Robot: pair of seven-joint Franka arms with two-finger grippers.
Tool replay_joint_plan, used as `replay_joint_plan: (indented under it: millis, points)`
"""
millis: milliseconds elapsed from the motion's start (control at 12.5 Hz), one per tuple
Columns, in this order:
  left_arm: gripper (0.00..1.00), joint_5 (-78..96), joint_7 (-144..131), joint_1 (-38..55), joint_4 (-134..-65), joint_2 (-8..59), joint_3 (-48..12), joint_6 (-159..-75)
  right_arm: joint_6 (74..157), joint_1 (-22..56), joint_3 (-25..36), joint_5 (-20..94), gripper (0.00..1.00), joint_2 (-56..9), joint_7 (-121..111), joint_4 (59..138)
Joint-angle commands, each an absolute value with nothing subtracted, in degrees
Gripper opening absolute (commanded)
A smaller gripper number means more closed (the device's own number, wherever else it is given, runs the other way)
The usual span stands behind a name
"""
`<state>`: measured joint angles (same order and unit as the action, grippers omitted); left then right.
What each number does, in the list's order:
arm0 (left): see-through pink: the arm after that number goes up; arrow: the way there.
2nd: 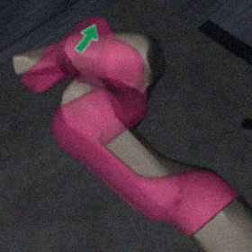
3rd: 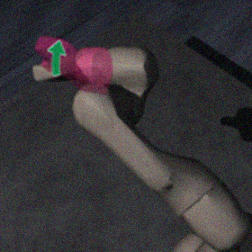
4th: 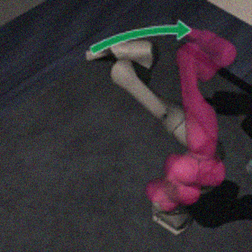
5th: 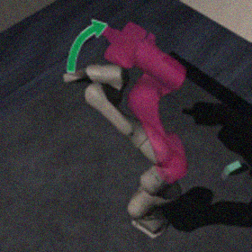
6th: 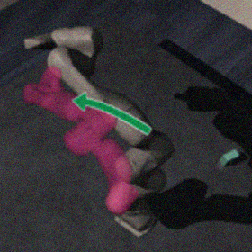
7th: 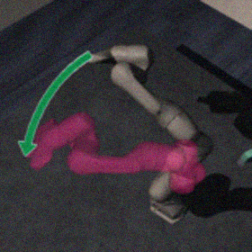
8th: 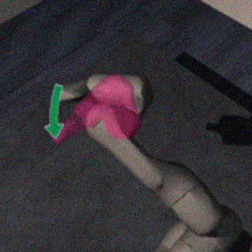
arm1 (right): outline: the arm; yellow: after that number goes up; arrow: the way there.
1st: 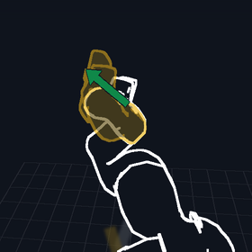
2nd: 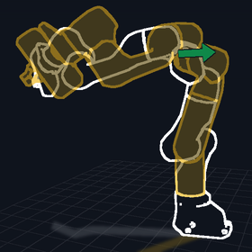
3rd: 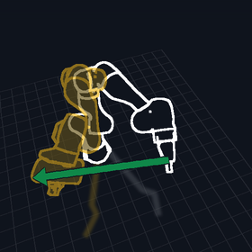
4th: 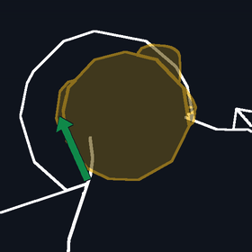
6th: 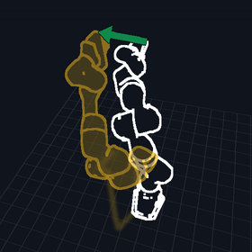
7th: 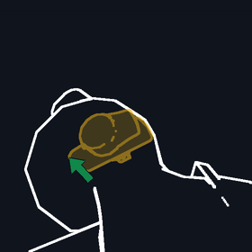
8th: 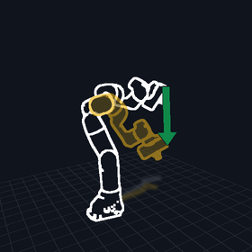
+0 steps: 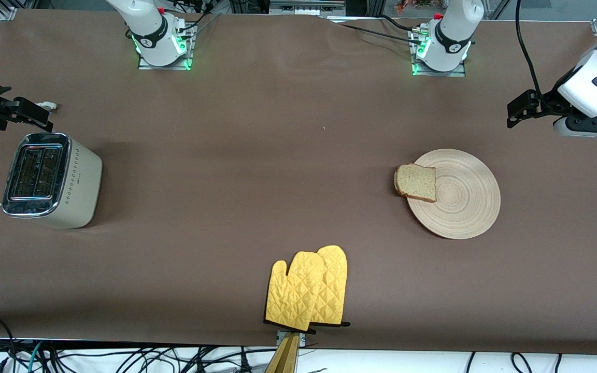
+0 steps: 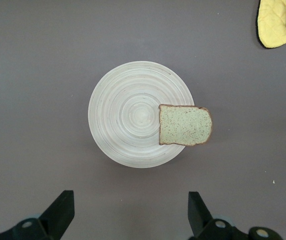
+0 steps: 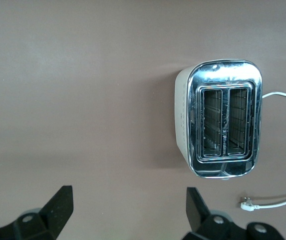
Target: Move plate and put bread in toaster
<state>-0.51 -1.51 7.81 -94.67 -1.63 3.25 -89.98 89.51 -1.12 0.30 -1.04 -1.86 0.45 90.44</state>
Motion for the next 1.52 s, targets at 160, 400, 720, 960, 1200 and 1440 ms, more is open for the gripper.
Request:
replay_joint_plan:
  millis: [160,400,720,960,1200,1440]
  points:
    - [1.0,-0.53,-0.53,7.47,-93.08,-0.79,3.08,-89.65,89.3,-1.14,0.26,-1.06,1.0,-1.32,-0.09,90.35]
    - [1.0,-0.53,-0.53,7.47,-93.08,-0.7,3.08,-89.74,88.77,-1.14,0.35,-1.05,1.0,-1.32,-0.09,90.35]
    - [1.0,-0.88,-0.53,7.47,-93.08,-0.7,3.08,-89.74,88.68,-1.14,0.09,-1.05,1.0,-1.23,-0.09,90.35]
    - [1.0,-1.14,-0.53,7.56,-93.08,-0.7,3.08,-89.74,88.59,-1.14,0.09,-1.05,1.0,-1.23,-0.09,90.35]
    - [1.0,-1.14,-0.53,7.73,-93.08,-0.62,2.99,-90.43,88.59,-1.14,0.09,-1.05,1.0,-1.23,-0.09,90.35]
    - [1.0,-0.71,-0.96,7.47,-93.34,-0.44,2.99,-90.62,88.51,-1.14,0.09,-1.05,1.0,-1.23,-0.09,90.35]
